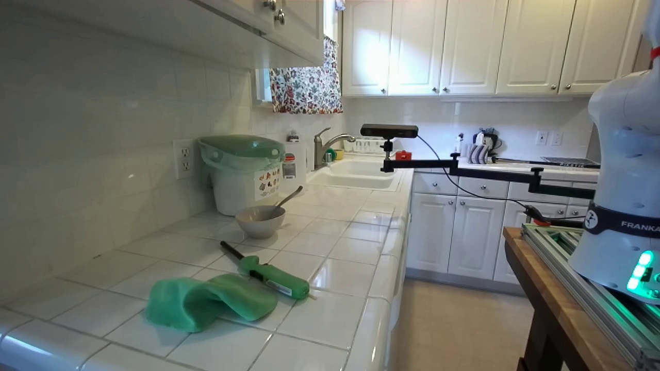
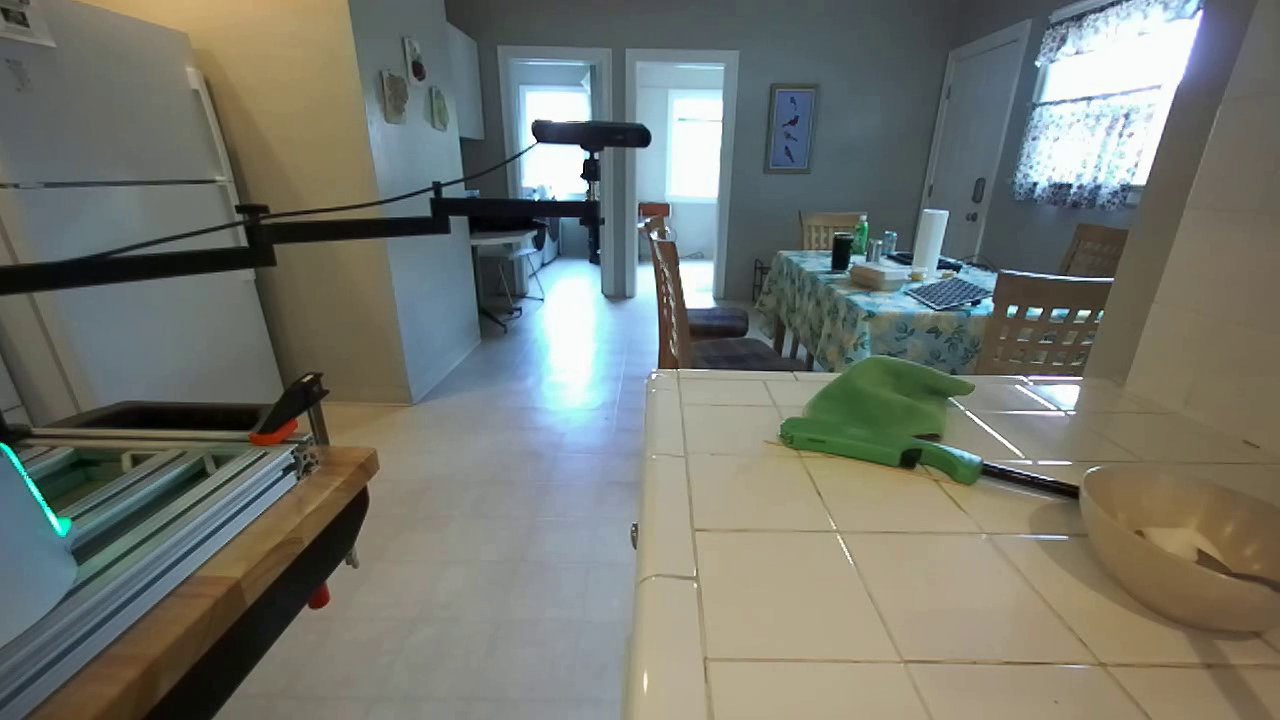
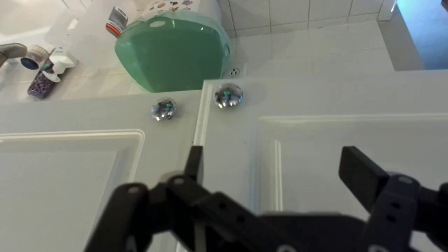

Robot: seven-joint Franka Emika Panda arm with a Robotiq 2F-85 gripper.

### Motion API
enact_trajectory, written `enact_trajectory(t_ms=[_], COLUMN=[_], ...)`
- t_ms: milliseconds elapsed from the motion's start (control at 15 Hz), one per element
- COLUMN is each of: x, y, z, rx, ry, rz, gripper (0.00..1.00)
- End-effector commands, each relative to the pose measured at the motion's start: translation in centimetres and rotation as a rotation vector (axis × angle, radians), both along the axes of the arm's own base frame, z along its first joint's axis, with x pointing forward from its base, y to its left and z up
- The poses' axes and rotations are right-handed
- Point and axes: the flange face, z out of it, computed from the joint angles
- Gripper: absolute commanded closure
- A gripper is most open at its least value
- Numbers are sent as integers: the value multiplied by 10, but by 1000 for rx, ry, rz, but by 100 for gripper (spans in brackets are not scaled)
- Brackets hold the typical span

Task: Put the blue object inside the top cupboard

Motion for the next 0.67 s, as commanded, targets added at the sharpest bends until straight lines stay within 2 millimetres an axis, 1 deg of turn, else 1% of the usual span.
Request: enact_trajectory(t_ms=[0,200,333,533,600], x=[10,16,17,-4,-19], y=[-1,-1,-1,4,4], z=[-3,-8,-8,9,17], rx=[-12,-9,-1,101,135], ry=[-11,-10,-1,99,164], rz=[42,52,52,84,111], gripper=[0,0,0,0,0])
